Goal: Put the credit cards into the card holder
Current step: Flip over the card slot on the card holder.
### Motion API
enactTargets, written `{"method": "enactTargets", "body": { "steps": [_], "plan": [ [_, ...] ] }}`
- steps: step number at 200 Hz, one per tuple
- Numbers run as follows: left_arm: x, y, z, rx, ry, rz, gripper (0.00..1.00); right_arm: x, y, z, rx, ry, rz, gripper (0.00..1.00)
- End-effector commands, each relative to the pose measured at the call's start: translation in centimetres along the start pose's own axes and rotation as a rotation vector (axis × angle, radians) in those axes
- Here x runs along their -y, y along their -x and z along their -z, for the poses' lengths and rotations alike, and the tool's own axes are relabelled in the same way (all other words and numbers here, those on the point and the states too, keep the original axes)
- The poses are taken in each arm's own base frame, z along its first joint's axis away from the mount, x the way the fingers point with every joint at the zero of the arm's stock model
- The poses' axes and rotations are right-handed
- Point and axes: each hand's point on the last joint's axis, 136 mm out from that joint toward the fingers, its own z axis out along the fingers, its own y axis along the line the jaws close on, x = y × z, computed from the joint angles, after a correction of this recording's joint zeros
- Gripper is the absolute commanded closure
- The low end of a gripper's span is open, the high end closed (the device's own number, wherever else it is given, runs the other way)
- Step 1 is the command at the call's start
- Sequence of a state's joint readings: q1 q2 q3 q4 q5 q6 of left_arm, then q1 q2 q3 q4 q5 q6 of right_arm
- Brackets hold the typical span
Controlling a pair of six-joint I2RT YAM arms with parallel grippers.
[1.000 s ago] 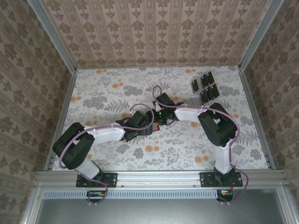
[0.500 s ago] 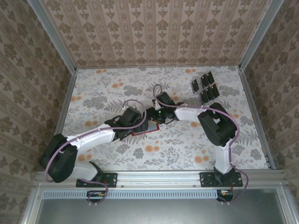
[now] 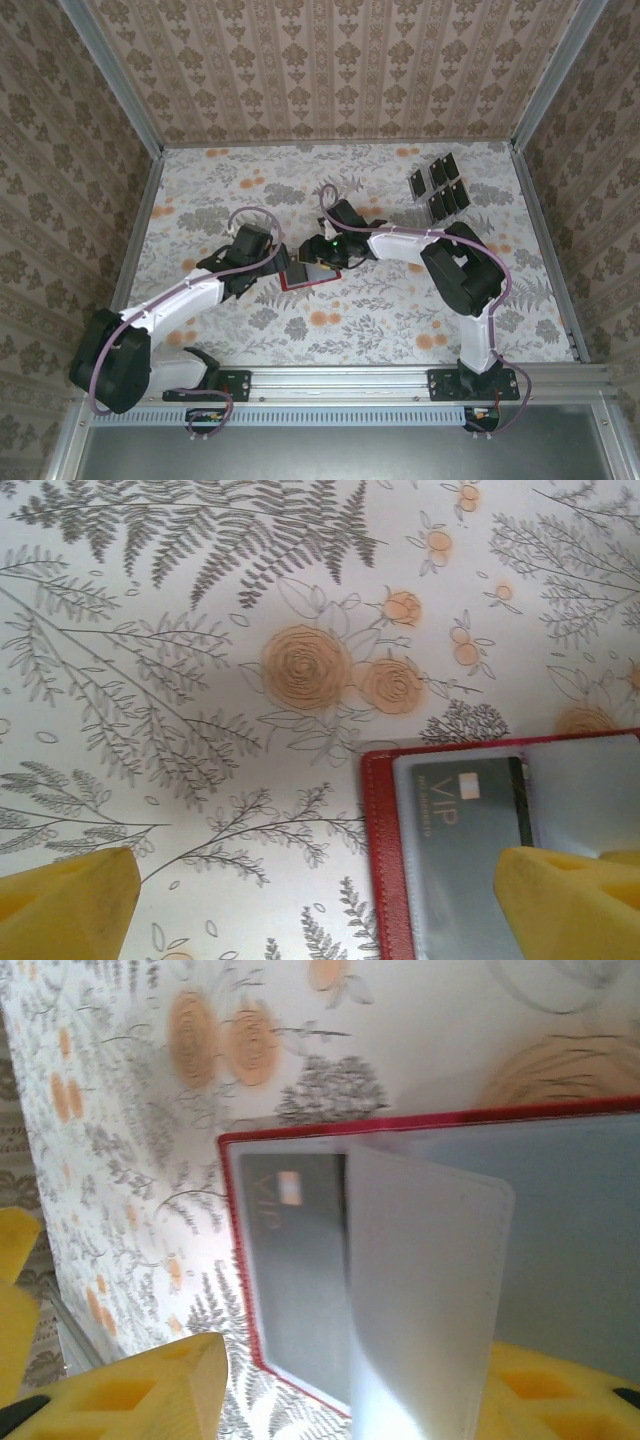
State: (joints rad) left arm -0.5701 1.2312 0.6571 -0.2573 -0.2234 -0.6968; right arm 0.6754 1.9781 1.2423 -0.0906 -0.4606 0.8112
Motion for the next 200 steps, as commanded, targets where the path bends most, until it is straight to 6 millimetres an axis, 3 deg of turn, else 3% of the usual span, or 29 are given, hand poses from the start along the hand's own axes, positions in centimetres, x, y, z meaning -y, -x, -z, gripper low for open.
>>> {"method": "enactTargets", "body": {
  "steps": [1,69,119,158,183,200],
  "plan": [
    [-0.7,-0.3,0.2,-0.017,0.0,0.023,0.0,-1.4,-0.7,-0.7,-0.038,0.006,0.026,0.43],
    [-1.3,-0.6,0.0,-0.028,-0.01,0.046,0.0,-0.8,-2.6,-4.2,-0.102,-0.06,0.048,0.43],
    [-2.1,-1.4,-0.4,-0.058,0.006,0.061,0.0,-0.5,-2.6,-4.4,-0.102,-0.068,0.038,0.42],
    [-2.4,-2.0,-1.0,-0.089,0.019,0.067,0.0,-3.3,-0.9,-2.2,-0.052,0.007,0.072,0.42],
    [-2.3,-2.6,-1.8,-0.124,0.021,0.06,0.0,-5.6,1.5,1.7,0.027,0.068,0.114,0.42],
    [-2.1,-2.9,-2.3,-0.138,0.013,0.061,0.0,-5.6,3.4,4.8,0.087,0.053,0.133,0.42]
  ]
}}
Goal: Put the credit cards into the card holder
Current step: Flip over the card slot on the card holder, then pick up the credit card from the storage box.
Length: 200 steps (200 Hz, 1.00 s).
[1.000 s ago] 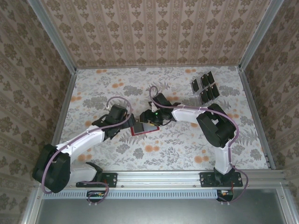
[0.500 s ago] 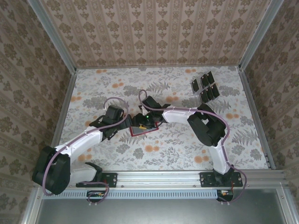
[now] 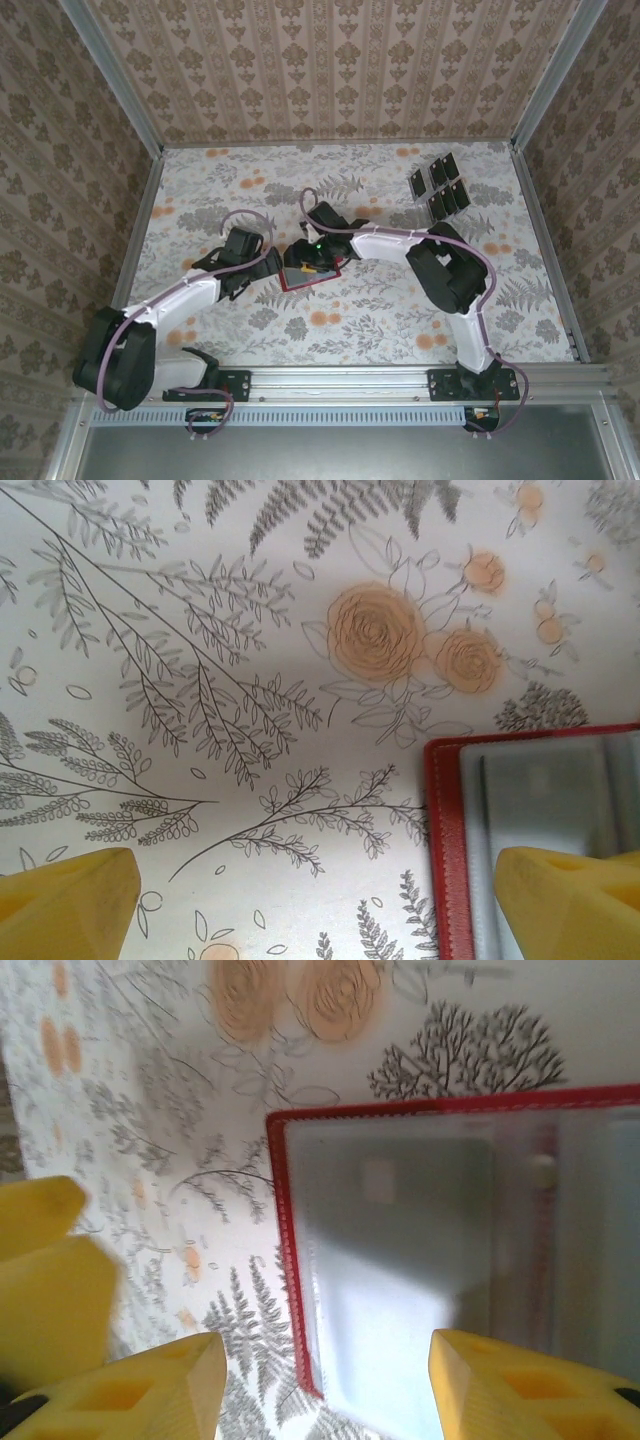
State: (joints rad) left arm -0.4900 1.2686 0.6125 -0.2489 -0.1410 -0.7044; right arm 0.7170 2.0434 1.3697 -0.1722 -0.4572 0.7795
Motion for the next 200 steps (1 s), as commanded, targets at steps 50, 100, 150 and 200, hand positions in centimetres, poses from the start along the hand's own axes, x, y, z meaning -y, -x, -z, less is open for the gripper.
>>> {"method": "enactTargets", "body": {
  "steps": [50,100,150,200],
  "plan": [
    [1.9,-0.7,-2.4,-0.075,-0.061,-0.014,0.0,5.6,9.0,15.8,0.299,-0.249,0.067,0.43],
    [3.9,0.1,-4.0,-0.1,-0.102,-0.033,0.0,15.7,14.2,23.7,0.418,-0.626,0.032,0.47],
    [5.5,1.4,-5.1,-0.102,-0.119,-0.042,0.0,21.6,18.3,26.6,0.438,-0.869,0.024,0.54],
    [6.9,2.1,-6.1,-0.117,-0.141,-0.04,0.0,24.9,21.1,27.0,0.43,-0.993,0.031,0.58]
  ]
}}
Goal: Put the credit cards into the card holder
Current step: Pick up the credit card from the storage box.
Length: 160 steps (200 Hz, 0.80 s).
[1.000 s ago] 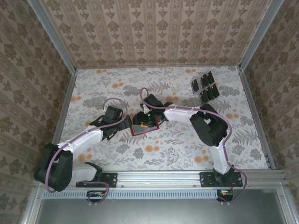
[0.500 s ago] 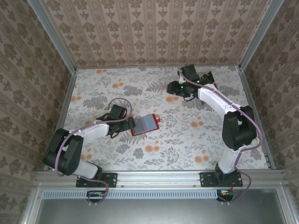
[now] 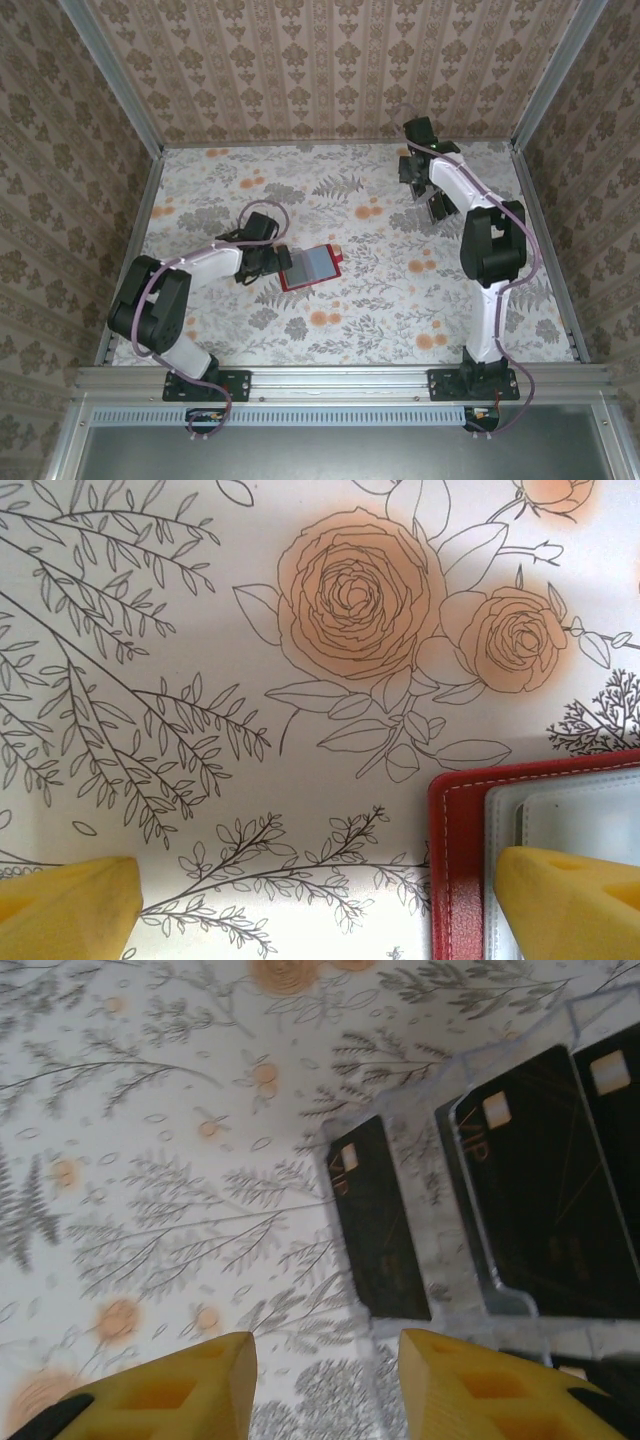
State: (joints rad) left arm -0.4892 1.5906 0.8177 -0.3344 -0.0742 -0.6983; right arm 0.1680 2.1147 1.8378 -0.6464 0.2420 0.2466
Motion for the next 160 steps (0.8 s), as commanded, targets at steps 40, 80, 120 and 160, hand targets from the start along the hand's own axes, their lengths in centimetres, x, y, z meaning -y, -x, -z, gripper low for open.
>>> {"method": "enactTargets", "body": {
  "steps": [40,80,120,160],
  "plan": [
    [6.5,3.9,-0.9,0.075,-0.228,-0.04,0.0,2.5,0.8,-2.9,-0.035,-0.127,0.052,0.59],
    [8.1,4.7,-0.9,0.078,-0.252,-0.05,0.0,2.1,0.4,-4.5,-0.069,-0.119,0.055,0.6],
    [9.6,5.2,-0.6,0.083,-0.276,-0.076,0.0,2.1,-0.2,-5.8,-0.099,-0.119,0.053,0.6],
    [9.1,5.0,-0.4,0.082,-0.26,-0.079,0.0,2.1,-0.7,-6.6,-0.119,-0.114,0.051,0.6]
  ]
}}
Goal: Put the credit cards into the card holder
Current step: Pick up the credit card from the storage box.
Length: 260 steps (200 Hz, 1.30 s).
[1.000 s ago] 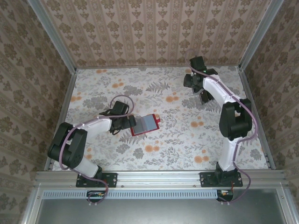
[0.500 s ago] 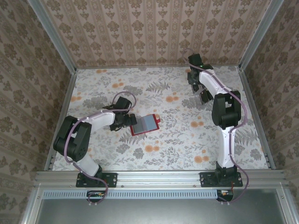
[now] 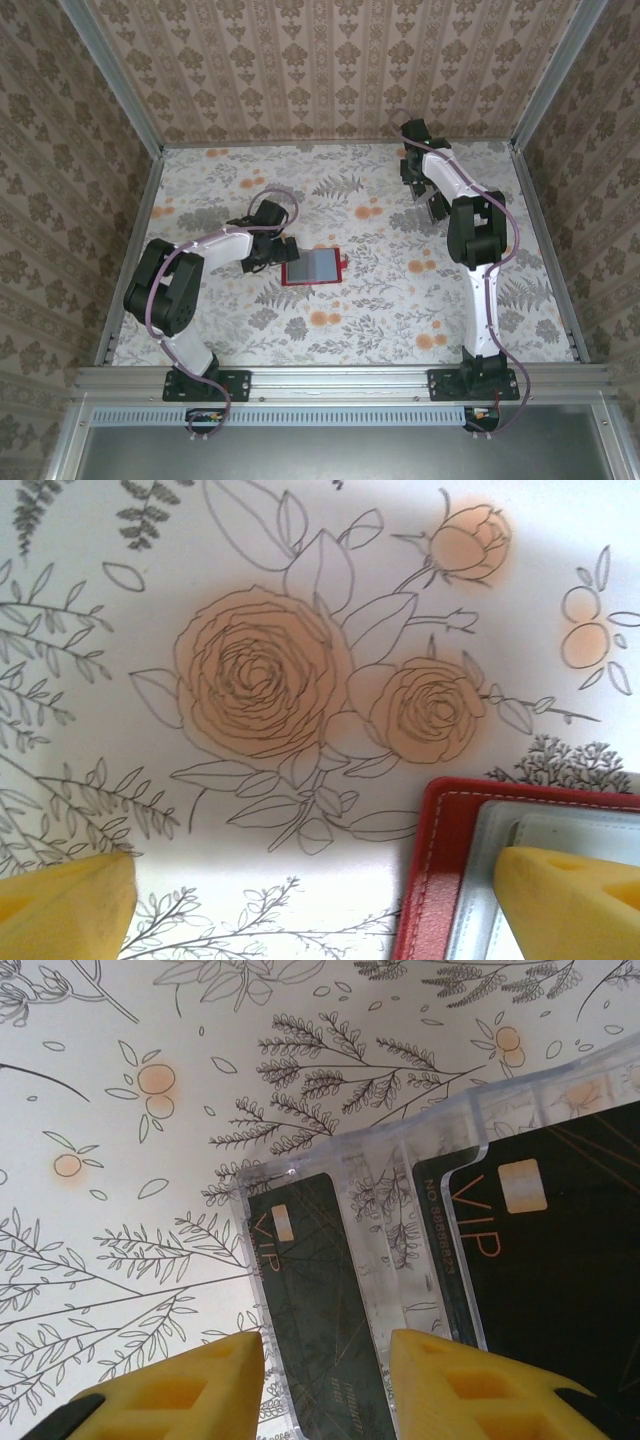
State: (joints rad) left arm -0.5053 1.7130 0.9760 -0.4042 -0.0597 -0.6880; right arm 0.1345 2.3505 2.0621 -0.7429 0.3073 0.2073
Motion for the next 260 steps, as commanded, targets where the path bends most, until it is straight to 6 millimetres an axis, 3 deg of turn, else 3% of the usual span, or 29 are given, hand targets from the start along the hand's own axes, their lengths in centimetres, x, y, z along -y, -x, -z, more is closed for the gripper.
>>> {"method": "enactTargets", "body": {
  "steps": [1,89,260],
  "plan": [
    [6.6,3.5,0.6,0.125,-0.26,-0.057,0.0,0.3,-0.3,-0.6,-0.03,-0.01,0.012,0.6],
    [4.5,2.8,0.7,0.125,-0.225,-0.04,0.0,-0.8,-0.7,-0.7,-0.047,0.069,-0.028,0.7],
    [3.8,2.3,0.4,0.117,-0.222,-0.032,0.0,-1.2,0.5,0.5,-0.023,0.11,-0.017,0.93]
  ]
}}
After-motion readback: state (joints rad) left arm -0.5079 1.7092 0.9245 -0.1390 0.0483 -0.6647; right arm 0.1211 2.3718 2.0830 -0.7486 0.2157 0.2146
